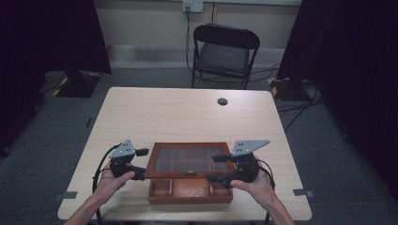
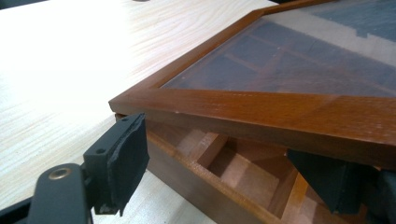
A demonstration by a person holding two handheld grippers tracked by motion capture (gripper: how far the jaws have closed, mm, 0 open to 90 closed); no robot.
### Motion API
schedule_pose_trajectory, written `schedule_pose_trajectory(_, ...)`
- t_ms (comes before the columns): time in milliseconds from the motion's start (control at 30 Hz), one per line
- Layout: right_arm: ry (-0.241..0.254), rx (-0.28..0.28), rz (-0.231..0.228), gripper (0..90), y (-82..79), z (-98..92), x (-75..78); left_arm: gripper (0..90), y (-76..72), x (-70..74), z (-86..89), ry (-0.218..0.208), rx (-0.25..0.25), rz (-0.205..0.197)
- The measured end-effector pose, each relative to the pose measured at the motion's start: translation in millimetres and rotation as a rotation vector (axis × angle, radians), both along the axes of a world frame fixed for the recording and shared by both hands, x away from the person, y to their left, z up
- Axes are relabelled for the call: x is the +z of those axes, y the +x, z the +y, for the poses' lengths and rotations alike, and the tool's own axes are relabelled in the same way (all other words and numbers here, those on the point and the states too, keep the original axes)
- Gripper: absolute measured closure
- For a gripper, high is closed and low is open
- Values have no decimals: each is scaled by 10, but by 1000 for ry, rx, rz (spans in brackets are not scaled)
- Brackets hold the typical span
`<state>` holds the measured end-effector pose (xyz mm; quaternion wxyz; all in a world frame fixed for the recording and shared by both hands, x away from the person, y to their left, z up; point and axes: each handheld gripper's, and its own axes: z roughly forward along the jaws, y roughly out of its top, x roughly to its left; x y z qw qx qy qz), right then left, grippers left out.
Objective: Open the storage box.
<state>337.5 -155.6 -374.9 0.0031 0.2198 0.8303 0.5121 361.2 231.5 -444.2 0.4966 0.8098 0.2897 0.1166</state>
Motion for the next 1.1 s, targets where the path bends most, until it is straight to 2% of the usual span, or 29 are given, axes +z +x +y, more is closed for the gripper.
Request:
schedule_pose_trajectory(100, 0, -23, 2, 204, -13, -38, -27, 196, -18, 20, -9, -13, -5, -3)
schedule_pose_trajectory(133, -22, -41, -2, 186, -33, -69, -50, 196, -24, 38, -17, -18, -4, -9)
schedule_pose_trajectory(267, -25, -50, -3, 169, -41, -109, -72, 196, -17, 65, -19, -30, 4, -16)
schedule_pose_trajectory(333, -49, -74, -16, 161, -36, -139, -95, 200, -15, 84, -23, -32, 3, -15)
schedule_pose_trajectory(433, -43, -89, -23, 160, -20, -167, -104, 208, -20, 92, -45, -32, 16, -12)
schedule_pose_trajectory(467, -48, -96, -32, 159, -16, -173, -106, 209, -15, 104, -41, -15, 13, -21)
schedule_pose_trajectory(567, -38, -105, -34, 159, -9, -188, -119, 235, -18, 110, -49, -13, 18, -27)
schedule_pose_trajectory(667, -40, -106, -43, 153, -5, -208, -125, 285, -17, 113, -54, -25, 4, -24)
schedule_pose_trajectory(833, -43, -120, -55, 137, -2, -249, -105, 291, -17, 140, -59, -42, 1, -20)
schedule_pose_trajectory(933, -32, -126, -57, 139, 14, -287, -95, 290, -4, 155, -60, -55, 0, -33)
schedule_pose_trajectory(1033, -40, -148, -64, 134, 30, -306, -94, 289, 3, 168, -62, -78, 1, -18)
schedule_pose_trajectory(1100, -29, -165, -67, 138, 34, -313, -113, 283, 17, 174, -59, -69, -6, -22)
